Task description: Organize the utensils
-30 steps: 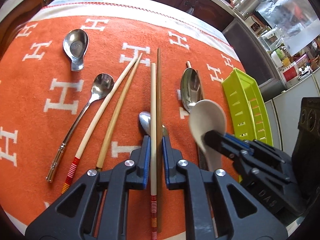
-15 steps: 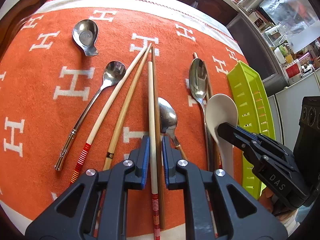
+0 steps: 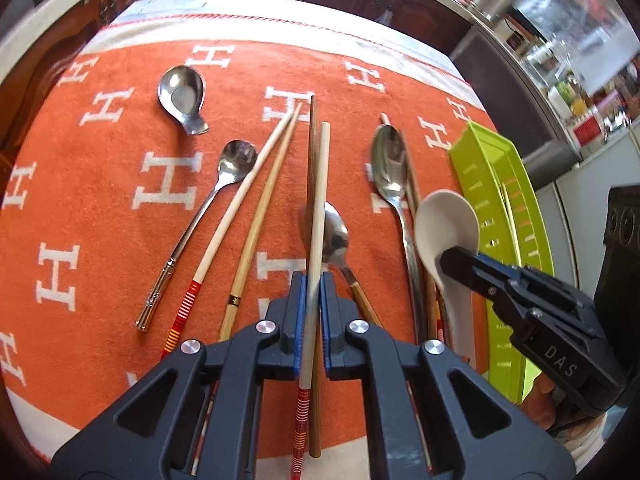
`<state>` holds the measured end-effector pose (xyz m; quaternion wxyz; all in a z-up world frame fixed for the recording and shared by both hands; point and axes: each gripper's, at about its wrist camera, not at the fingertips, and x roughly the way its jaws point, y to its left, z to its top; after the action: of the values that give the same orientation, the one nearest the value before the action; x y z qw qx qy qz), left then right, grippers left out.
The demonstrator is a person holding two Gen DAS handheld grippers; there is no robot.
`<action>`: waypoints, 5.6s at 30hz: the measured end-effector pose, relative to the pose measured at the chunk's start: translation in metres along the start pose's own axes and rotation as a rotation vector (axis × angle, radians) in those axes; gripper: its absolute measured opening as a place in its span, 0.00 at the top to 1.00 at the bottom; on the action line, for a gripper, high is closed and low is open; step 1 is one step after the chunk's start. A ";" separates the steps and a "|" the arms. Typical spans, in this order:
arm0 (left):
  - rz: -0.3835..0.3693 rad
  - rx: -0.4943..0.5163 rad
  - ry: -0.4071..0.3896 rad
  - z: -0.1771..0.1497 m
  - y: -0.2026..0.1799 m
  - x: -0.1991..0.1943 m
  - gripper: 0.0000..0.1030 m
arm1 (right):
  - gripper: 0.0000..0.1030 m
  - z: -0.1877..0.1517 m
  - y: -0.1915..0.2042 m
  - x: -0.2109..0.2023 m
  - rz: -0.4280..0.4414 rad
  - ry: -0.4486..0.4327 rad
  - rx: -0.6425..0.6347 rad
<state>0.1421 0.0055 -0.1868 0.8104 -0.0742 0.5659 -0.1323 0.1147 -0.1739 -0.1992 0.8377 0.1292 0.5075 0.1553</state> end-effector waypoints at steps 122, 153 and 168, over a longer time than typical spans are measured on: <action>0.038 0.113 0.023 0.044 0.082 0.008 0.71 | 0.88 0.013 0.056 0.079 -0.058 0.107 -0.134; 0.157 0.175 -0.043 0.021 0.059 0.008 0.99 | 0.98 0.007 0.063 0.057 -0.019 0.062 -0.153; 0.050 0.131 -0.069 -0.017 0.021 -0.064 0.99 | 0.98 -0.016 0.066 -0.015 0.019 -0.027 -0.131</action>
<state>0.1082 0.0455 -0.1412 0.8357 -0.0115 0.5293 -0.1462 0.0856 -0.1182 -0.1694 0.8495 0.0809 0.4837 0.1944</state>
